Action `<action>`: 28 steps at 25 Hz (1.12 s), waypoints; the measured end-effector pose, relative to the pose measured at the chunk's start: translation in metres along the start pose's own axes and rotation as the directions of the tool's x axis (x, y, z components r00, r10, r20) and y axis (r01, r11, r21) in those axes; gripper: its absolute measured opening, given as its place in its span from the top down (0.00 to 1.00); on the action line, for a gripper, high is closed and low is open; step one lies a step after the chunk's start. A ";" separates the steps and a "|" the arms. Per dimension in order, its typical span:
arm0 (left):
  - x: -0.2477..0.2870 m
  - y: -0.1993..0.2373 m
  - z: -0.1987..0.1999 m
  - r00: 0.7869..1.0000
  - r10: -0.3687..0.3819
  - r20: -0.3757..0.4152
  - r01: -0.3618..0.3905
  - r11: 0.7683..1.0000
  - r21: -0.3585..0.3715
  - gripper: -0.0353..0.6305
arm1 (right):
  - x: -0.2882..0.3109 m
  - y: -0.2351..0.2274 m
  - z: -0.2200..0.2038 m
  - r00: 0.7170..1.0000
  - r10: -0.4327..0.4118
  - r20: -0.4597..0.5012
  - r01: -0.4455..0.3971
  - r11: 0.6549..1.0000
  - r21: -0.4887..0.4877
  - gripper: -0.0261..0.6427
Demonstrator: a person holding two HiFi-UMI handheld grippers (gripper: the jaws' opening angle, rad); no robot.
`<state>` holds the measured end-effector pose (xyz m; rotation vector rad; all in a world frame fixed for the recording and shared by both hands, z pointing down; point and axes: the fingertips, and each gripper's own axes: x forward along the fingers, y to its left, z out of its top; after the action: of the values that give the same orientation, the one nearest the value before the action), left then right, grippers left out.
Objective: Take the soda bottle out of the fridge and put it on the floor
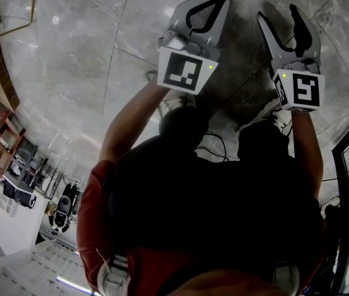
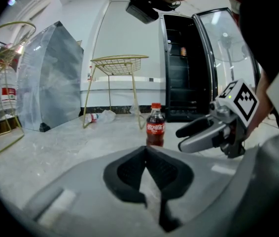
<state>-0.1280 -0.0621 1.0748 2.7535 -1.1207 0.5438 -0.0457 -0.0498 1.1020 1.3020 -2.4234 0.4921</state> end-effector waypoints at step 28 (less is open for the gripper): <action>0.000 -0.003 0.003 1.000 -0.002 0.006 0.002 1.000 0.010 0.95 | -0.007 0.001 0.007 1.000 -0.009 0.024 0.010 0.999 -0.032 0.81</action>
<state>-0.1254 -0.0606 1.0721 2.7660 -1.1194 0.5422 -0.0434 -0.0475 1.0922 1.3132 -2.4335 0.4359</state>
